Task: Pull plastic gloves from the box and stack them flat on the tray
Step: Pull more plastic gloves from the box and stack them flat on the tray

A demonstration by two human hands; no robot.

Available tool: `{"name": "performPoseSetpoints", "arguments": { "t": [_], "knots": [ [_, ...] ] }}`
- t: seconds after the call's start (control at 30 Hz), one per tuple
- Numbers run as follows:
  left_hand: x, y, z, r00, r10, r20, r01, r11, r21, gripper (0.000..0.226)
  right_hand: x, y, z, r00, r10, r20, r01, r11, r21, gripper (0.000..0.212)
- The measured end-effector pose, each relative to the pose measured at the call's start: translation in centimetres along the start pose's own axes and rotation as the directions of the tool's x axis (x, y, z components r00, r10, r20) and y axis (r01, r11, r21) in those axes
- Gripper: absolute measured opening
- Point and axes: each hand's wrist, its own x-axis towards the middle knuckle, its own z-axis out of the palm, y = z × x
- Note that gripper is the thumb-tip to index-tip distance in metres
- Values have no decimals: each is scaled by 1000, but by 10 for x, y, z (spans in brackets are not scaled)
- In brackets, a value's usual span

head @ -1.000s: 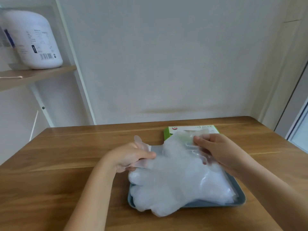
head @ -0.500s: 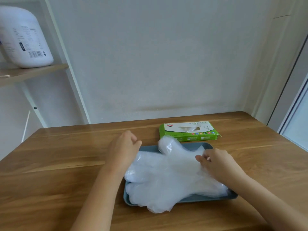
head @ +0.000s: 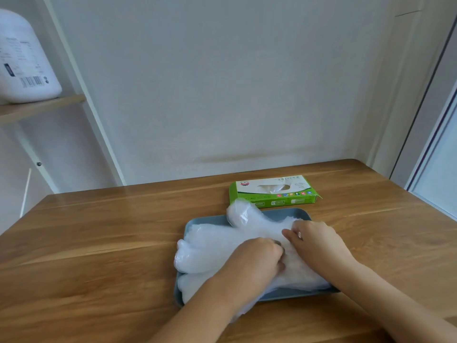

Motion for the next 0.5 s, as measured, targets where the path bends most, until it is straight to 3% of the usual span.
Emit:
{"name": "performPoseSetpoints", "arguments": {
  "t": [0.1,0.2,0.27,0.4,0.5],
  "knots": [
    [-2,-7,0,997,-71,6,70,991,114,44,-1,-1,-3,1000,-11,-15,11,998,-54,42],
    [-9,-19,2,973,-208,95,191,967,166,98,0,1,-1,1000,-13,-16,11,997,-72,34],
    [-11,-27,5,965,-236,112,219,965,145,122,0,1,-2,1000,-17,-24,15,996,-83,30],
    [-10,-37,7,958,-241,158,229,969,93,117,-6,1,-8,991,-62,-121,42,986,-161,23],
    [-11,-41,10,946,-257,198,255,966,39,109,-12,1,-10,888,-299,-349,251,952,-178,36]
  ]
}}
